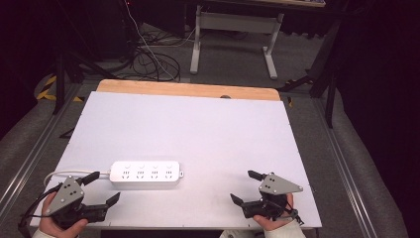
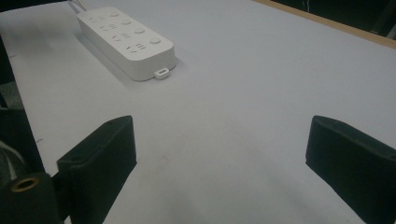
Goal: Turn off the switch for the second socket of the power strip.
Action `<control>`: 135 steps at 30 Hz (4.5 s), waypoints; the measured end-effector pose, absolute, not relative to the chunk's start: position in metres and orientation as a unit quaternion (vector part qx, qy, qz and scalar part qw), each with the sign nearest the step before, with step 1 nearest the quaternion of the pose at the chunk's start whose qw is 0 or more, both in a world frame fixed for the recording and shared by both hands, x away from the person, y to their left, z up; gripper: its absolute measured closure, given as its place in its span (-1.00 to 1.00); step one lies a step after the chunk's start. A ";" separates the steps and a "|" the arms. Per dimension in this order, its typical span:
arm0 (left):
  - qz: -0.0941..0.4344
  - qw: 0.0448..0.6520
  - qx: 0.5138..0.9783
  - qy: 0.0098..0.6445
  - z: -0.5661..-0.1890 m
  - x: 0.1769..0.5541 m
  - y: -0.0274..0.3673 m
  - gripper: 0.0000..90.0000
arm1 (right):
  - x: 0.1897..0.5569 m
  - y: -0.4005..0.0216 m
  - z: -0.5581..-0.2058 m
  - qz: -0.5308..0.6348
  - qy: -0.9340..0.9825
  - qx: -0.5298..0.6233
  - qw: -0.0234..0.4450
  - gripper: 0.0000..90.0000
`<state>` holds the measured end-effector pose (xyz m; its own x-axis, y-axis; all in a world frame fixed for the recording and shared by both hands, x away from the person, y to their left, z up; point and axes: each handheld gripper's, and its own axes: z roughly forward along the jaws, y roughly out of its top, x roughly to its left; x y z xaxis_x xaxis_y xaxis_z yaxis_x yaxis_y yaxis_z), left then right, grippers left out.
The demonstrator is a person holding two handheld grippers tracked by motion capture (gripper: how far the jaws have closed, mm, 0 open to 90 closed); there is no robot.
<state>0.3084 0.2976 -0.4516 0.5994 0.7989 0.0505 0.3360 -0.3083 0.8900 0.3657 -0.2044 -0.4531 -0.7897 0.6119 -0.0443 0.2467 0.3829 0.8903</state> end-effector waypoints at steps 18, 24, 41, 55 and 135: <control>0.254 0.459 0.769 0.366 -0.449 0.308 0.298 -0.68 | 0.364 -0.205 -0.454 0.487 0.811 0.264 0.190 -0.76; 0.264 0.454 0.770 0.362 -0.445 0.305 0.296 -0.65 | 0.365 -0.205 -0.455 0.487 0.810 0.265 0.190 -0.76; 0.260 0.458 0.768 0.365 -0.425 0.309 0.294 -0.57 | 0.368 -0.204 -0.457 0.489 0.809 0.269 0.184 -0.76; 0.253 0.454 0.772 0.366 -0.405 0.331 0.284 -0.58 | 0.369 -0.204 -0.459 0.488 0.809 0.272 0.182 -0.76; 0.114 0.362 0.838 0.391 -0.428 0.427 0.242 1.00 | 0.370 -0.204 -0.460 0.489 0.811 0.268 0.177 -0.76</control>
<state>0.4267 0.2417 -0.4275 0.6678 0.7386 -0.0920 0.5732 -0.4315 0.6966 0.3699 -0.2041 -0.4600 -0.7932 0.6084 -0.0258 0.2616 0.3787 0.8878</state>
